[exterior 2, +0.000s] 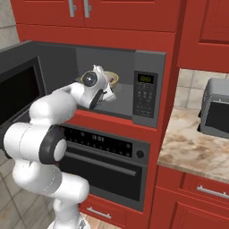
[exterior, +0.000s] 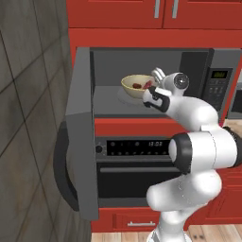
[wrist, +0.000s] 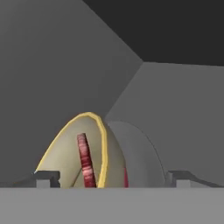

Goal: Place the bowl containing the hot dog and steak in the microwave. Close the microwave door and press the start button to microwave the meal.

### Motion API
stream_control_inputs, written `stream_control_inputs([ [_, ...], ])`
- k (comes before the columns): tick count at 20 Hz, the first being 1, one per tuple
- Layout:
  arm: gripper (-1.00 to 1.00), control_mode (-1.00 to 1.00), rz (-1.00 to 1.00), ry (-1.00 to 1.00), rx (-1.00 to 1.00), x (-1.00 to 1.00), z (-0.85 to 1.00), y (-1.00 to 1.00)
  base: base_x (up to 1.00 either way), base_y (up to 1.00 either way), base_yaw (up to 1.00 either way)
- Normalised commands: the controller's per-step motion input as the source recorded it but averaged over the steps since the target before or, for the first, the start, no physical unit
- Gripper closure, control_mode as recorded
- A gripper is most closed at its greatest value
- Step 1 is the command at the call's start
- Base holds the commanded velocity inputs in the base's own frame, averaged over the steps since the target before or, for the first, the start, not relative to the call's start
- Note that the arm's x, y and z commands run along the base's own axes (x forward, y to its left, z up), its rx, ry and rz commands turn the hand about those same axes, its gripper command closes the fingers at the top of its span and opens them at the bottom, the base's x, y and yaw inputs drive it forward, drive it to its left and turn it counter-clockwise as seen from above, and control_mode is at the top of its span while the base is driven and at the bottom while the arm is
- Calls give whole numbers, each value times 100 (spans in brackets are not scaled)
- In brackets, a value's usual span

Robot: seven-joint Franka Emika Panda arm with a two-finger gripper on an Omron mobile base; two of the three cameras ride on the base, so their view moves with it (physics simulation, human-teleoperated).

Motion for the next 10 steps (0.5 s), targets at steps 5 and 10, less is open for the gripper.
stream_control_inputs([
  [5, -100, -100, 1, -2, 0, -87, 22, 0, 0, 0, 0],
  [10, -100, -100, 12, -4, -6, -100, 36, 0, 0, 0, 0],
])
